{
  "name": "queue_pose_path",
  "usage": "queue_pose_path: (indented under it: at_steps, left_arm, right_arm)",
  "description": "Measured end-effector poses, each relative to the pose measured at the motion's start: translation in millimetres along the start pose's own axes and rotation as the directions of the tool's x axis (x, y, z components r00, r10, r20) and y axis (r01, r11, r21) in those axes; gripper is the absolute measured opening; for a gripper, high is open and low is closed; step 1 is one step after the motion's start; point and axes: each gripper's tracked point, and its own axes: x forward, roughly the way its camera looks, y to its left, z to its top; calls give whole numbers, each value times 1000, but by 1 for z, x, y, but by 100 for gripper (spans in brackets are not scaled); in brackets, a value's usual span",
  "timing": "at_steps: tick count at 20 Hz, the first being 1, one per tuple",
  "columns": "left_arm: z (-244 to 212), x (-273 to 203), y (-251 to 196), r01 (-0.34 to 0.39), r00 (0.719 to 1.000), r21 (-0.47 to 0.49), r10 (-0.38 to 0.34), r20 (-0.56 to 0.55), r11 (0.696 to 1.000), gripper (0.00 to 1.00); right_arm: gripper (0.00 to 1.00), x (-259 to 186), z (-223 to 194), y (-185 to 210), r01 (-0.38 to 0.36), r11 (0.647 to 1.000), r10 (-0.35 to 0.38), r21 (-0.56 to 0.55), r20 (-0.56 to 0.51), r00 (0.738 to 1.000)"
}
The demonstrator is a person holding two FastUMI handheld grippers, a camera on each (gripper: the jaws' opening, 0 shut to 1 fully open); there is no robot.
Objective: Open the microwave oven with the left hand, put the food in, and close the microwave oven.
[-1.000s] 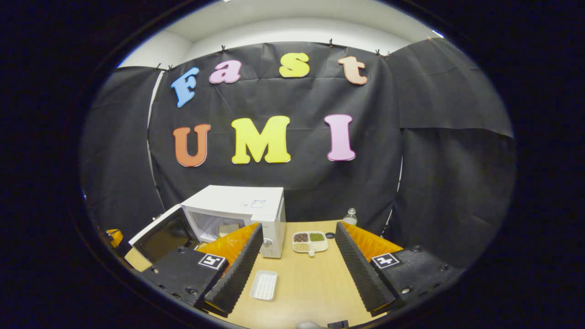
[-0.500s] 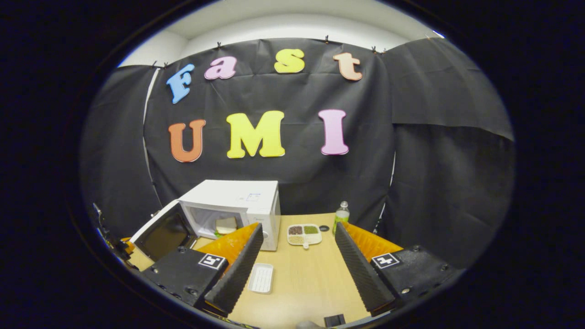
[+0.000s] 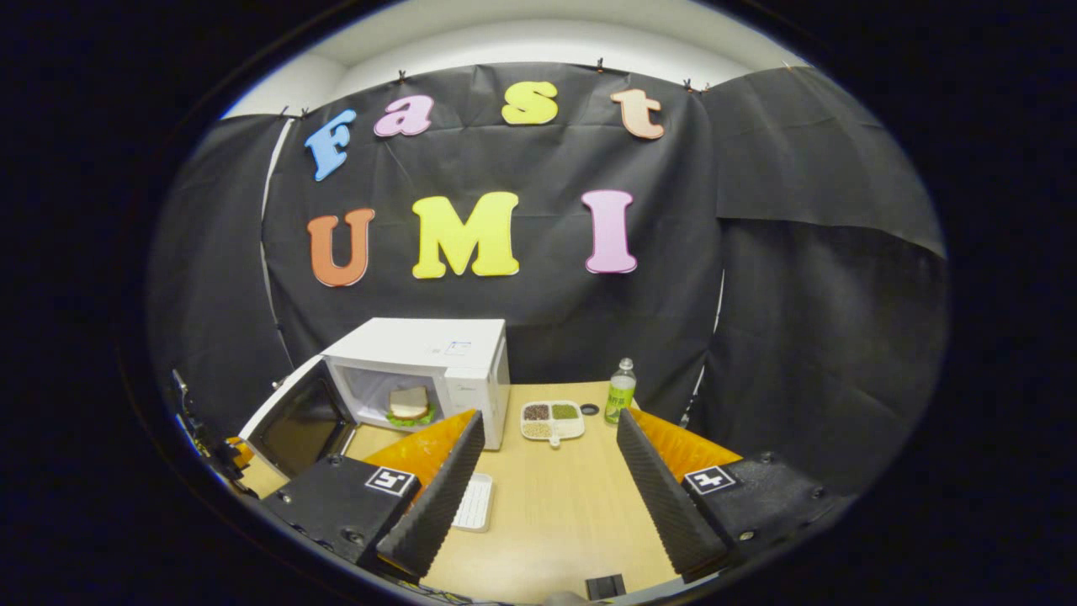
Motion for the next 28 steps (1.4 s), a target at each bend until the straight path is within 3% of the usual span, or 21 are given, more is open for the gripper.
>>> queue_pose_path:
  at_steps: [7,8,9,11,12,14,15,21,22,23,24,26,27,28]
  left_arm:
    - [7,7,-76,122,992,25,-122,3,992,0]
    - [8,9,-89,149,989,30,-149,1,988,0]
    - [10,12,-102,174,985,36,-174,1,984,0]
    - [15,18,-124,212,977,56,-213,1,976,0]
    - [18,23,-135,230,973,60,-230,0,971,0]
    - [25,33,-159,265,964,56,-266,7,963,0]
    - [29,38,-168,276,961,53,-277,11,960,0]
    - [43,75,-214,316,949,52,-316,-5,947,0]
    - [43,81,-221,324,946,59,-324,-14,944,0]
    - [46,88,-228,332,943,72,-332,-14,941,0]
    - [49,94,-234,339,941,78,-339,-17,938,0]
    - [53,108,-245,353,935,76,-353,-18,932,0]
    - [55,113,-250,354,935,75,-354,-19,932,0]
    - [56,121,-254,349,937,77,-349,-19,934,0]
  right_arm:
    - [92,-1,8,-2,-11,1000,11,-4,6,1000]
    - [100,-1,9,-3,-12,1000,12,-2,4,1000]
    - [92,0,10,-3,-13,1000,13,-1,3,1000]
    - [92,0,9,-8,-8,1000,8,1,-1,1000]
    - [100,2,9,-10,-3,1000,3,6,-4,1000]
    - [100,4,10,-14,4,1000,-4,17,-9,1000]
    - [92,5,9,-17,8,1000,-8,22,-11,1000]
    - [92,9,8,-32,30,999,-29,36,-24,999]
    - [100,9,10,-35,32,999,-31,44,-24,999]
    - [100,11,14,-36,33,998,-32,48,-19,999]
    - [92,12,16,-40,40,998,-39,48,-18,999]
    - [92,14,19,-44,43,997,-42,66,-25,999]
    - [100,16,20,-42,29,996,-26,84,-33,999]
    - [92,17,21,-42,26,995,-22,96,-39,999]
